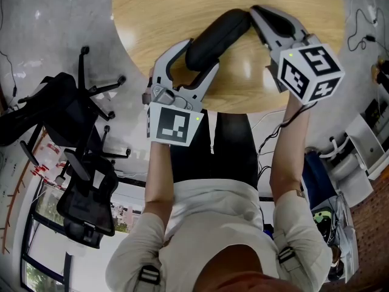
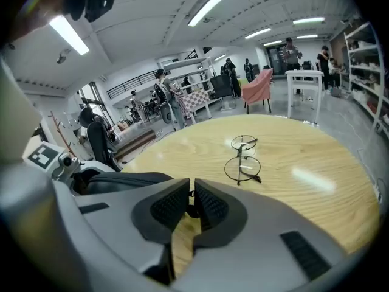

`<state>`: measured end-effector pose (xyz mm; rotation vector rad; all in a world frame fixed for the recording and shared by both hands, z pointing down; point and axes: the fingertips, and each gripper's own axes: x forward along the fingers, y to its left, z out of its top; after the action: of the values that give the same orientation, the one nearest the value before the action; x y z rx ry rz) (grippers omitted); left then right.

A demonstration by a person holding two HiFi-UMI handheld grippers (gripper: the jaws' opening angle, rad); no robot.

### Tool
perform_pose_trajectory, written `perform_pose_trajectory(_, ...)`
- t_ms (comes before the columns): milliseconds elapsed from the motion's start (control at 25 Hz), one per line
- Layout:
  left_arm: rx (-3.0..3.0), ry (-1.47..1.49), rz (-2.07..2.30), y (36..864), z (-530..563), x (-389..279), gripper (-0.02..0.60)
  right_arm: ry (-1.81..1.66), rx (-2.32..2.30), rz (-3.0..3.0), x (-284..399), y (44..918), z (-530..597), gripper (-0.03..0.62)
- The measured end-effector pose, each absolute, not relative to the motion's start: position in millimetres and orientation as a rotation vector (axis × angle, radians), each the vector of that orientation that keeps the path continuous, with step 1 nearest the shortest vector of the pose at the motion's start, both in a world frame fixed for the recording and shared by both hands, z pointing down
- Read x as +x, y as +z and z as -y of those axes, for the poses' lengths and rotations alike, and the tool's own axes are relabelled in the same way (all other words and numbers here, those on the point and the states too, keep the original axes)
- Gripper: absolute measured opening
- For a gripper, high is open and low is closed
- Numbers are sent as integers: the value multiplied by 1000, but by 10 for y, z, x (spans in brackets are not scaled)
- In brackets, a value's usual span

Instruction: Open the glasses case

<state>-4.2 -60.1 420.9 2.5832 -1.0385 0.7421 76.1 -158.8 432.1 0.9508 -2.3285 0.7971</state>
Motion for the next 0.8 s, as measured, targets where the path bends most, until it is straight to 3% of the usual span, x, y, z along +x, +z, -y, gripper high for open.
perform_pose_trajectory(240,2566,726,1057,4223,594,-61,282,574,1031,2310,774,4225,1562,58)
perform_pose_trajectory(800,2540,699,1050,4279,548,-43,301,428,998,2471,325,3797,1322,149)
